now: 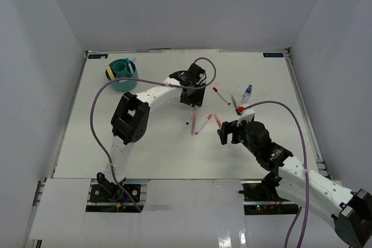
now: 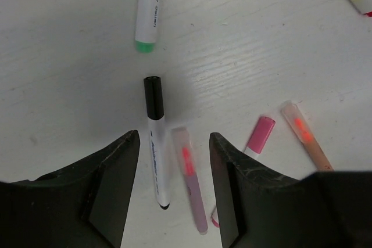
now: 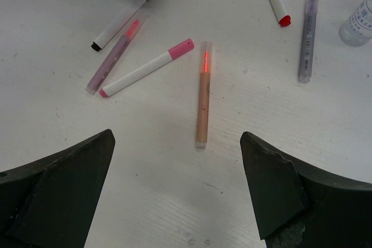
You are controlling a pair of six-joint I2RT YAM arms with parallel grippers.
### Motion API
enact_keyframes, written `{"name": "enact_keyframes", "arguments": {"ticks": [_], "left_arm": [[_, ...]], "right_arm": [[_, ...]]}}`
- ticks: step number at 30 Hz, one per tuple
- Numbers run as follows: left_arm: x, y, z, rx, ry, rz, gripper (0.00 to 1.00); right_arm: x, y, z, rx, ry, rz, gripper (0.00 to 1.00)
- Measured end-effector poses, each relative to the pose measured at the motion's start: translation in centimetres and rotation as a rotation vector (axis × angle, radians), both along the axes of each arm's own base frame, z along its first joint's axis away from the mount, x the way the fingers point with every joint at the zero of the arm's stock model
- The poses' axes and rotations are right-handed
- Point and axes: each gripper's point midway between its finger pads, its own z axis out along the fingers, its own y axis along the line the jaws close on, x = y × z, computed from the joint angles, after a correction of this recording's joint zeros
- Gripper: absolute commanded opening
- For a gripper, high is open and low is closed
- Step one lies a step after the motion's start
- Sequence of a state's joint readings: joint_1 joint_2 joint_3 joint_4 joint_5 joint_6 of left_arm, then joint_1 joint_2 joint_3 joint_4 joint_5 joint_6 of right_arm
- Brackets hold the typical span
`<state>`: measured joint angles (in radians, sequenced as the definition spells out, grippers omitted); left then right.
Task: Sort the stationery into containers
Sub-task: Pick up the pen from the center of the board.
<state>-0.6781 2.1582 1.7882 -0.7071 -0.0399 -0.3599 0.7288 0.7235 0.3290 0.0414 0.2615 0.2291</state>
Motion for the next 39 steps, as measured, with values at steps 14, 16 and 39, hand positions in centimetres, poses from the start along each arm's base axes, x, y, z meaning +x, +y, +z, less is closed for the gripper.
{"name": "enact_keyframes", "arguments": {"ticks": [14,16,39], "left_arm": [[0.2,0.1,-3.7,0.069,0.036,0.041,0.51],[0.3,0.2,-3.8,0.072,0.034,0.045,0.50],[0.8,1.2,-4.0,0.113,-0.014,0.068,0.10]], "right_arm": [[-0.5,-0.5,-1.2,-0.017,0.023,-0.002,0.95],[-0.5,-0.5,-1.2,-0.017,0.023,-0.002,0.95],[-0.7,-0.5,-2.3,-0.042,0.054,0.000,0.95]]}}
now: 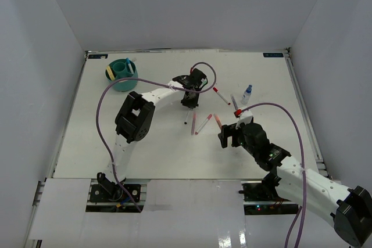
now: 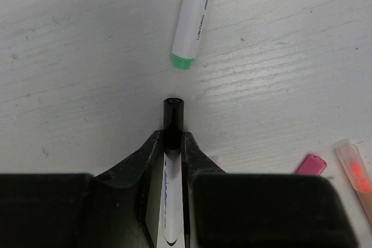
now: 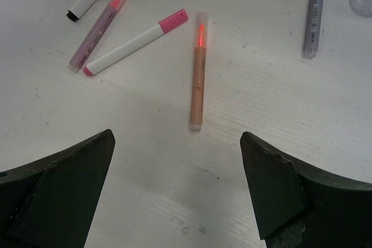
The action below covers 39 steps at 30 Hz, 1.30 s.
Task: Sort the stationery into containers
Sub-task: Pick up the pen from the center of the board, then place the pen in the storage box.
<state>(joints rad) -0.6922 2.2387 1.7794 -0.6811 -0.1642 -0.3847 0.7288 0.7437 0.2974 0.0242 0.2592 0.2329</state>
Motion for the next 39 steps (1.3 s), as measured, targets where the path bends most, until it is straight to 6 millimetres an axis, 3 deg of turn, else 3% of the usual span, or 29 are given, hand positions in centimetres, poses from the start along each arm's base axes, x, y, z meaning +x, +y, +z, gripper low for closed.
{"name": "enact_keyframes", "arguments": {"ticks": [6,10,13,20,23,31,39], "left_arm": [[0.1,2.3,0.4,0.053,-0.031,0.026,0.02],[1.8,5.7,2.9,0.055,-0.095,0.097,0.02],[4.4,8.7,6.8,0.018,-0.206,0.182,0.01],[10.5,18.0,18.7,-0.081,-0.584,0.420,0.00],[12.3,20.9,21.8,-0.100,-0.721,0.491,0.00],[15.7,25.8,24.2,-0.121,-0.932,0.586,0.00],[17.3,29.9,24.4,-0.119,-1.042,0.650,0.00]], "right_arm": [[0.0,0.0,-0.3,-0.008,0.009,0.001,0.95],[0.0,0.0,-0.3,-0.008,0.009,0.001,0.95],[0.0,0.0,-0.3,-0.007,0.008,0.001,0.95],[0.0,0.0,-0.4,-0.009,0.010,0.003,0.95],[-0.1,0.0,-0.7,-0.017,0.021,0.004,0.95],[-0.1,0.1,-0.9,-0.022,0.024,0.008,0.95],[0.0,0.1,-0.8,-0.022,0.022,0.009,0.95]]}}
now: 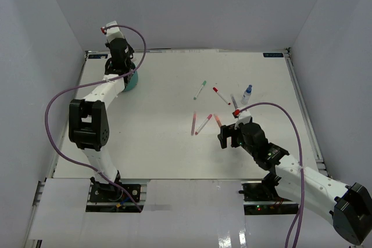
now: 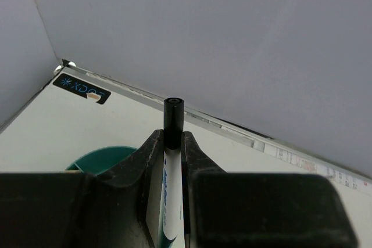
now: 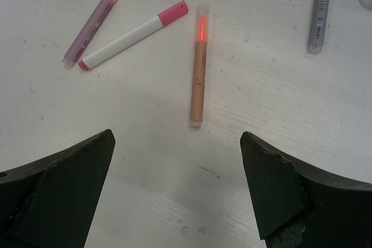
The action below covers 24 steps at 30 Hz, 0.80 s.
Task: Sort the stationery into containers
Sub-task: Place the pen in the storage box.
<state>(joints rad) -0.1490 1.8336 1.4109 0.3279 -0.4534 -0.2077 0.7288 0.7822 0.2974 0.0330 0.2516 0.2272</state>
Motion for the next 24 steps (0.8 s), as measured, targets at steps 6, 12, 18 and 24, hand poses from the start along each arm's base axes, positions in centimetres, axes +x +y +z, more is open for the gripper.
{"name": "enact_keyframes", "arguments": {"ticks": [6,12,18,24], "left_arm": [[0.7,0.4,-1.2,0.009,-0.030,0.001,0.02],[1.2,0.1,-3.6,0.022,-0.011,-0.018,0.03],[1.6,0.0,-5.3,0.039,-0.006,-0.023,0.04],[1.3,0.1,-7.0,0.062,0.024,-0.024,0.04]], "right_arm": [[0.0,0.0,0.1,0.003,-0.003,0.000,0.95],[0.1,0.1,0.5,0.014,-0.016,0.001,0.95],[0.2,0.3,0.6,0.021,-0.021,0.004,0.95],[0.0,0.1,0.1,0.018,-0.017,0.004,0.95]]}}
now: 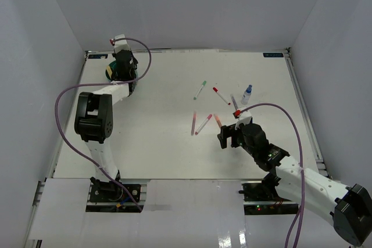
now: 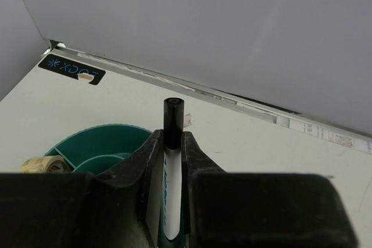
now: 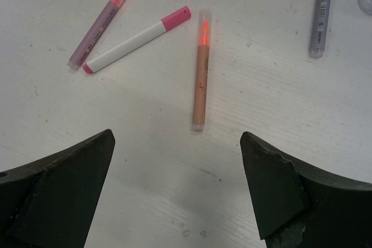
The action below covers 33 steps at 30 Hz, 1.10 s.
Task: Sort the stationery into containers
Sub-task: Place the pen in the storage box.
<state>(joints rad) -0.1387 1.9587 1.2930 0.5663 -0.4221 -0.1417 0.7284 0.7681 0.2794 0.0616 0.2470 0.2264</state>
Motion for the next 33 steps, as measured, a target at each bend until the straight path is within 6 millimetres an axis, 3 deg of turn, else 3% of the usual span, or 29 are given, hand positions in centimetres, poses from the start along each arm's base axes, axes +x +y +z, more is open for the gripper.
{"name": "enact_keyframes", "arguments": {"ticks": [4,11,20,22,26,33], "left_arm": [[-0.2,0.1,-0.4,0.012,0.006,-0.001,0.06],[-0.9,0.1,-2.1,0.022,0.031,-0.004,0.18],[-1.5,0.1,-3.3,0.036,0.061,-0.019,0.51],[-1.6,-0.1,-3.0,0.034,0.058,-0.027,0.60],[-1.9,-0.4,-1.9,0.033,0.050,-0.052,0.68],[-3.5,-2.5,1.7,0.031,0.063,-0.190,0.90]], "right_arm": [[0.0,0.1,0.2,0.007,-0.006,0.002,0.95],[-0.1,0.1,0.2,0.009,-0.005,0.007,0.95],[-0.1,0.2,0.6,0.021,-0.015,0.011,0.95],[-0.1,0.2,0.7,0.023,-0.016,0.012,0.95],[-0.1,0.2,0.7,0.026,-0.019,0.012,0.95],[-0.2,0.2,0.9,0.038,-0.033,0.012,0.95]]}}
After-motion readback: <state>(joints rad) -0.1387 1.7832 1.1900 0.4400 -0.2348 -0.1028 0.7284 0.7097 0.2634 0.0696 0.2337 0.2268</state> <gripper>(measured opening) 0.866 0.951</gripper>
